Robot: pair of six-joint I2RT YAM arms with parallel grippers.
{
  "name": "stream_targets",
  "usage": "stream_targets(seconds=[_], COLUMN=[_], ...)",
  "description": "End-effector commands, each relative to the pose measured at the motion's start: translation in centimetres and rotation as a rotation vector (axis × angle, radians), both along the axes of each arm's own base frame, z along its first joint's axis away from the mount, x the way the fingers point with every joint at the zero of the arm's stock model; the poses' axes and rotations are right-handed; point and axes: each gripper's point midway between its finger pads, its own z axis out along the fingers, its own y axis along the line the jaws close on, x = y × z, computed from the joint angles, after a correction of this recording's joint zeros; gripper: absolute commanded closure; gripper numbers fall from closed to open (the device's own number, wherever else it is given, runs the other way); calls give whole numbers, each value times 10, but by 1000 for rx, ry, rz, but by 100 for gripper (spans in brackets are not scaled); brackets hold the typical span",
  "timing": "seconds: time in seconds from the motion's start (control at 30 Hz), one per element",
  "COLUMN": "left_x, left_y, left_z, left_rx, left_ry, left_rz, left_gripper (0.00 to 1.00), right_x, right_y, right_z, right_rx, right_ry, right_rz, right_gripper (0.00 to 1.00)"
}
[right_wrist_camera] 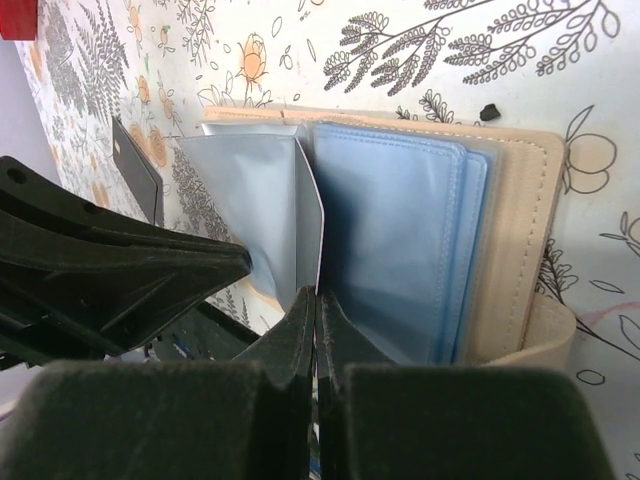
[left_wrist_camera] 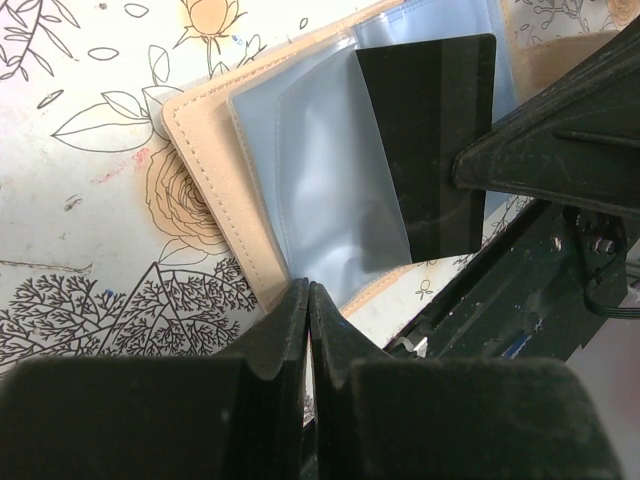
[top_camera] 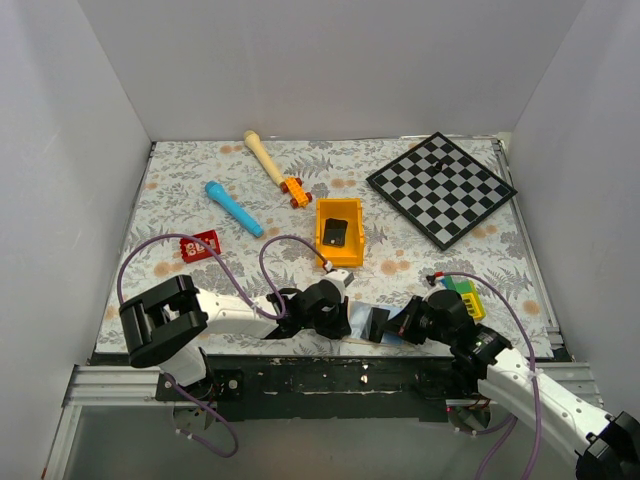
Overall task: Put the credit cards into the card holder
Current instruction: Insert the credit card into the card holder.
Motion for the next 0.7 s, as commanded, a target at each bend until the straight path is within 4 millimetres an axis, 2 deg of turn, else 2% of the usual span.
stream_targets(seconds=[0.0, 0.1, 0.23, 0.3, 0.53, 0.67], left_x=[4, 10, 15, 17, 23, 23], left_y=[23, 28, 37, 39, 42, 31], left_z=[-9, 4, 18, 22, 4, -6], left_rx=[94, 81, 67, 54, 90, 88], left_ry=[-16, -59, -84, -88, -59, -42], left_rz=[52, 73, 102, 114, 116, 91], left_gripper=[100, 100, 82, 78, 77, 78], right_x=[-11, -12, -13, -14, -15, -15], right_y=[-3, -6, -9, -10, -11, -10], right_z=[-16, -20, -24, -26, -30, -31], right_rx=[-39, -58, -70, -75, -92, -96], right_ry=[34, 42, 46, 49, 52, 49], right_rz=[50, 46, 37, 34, 47, 57], right_gripper=[99, 99, 99, 99, 99, 99])
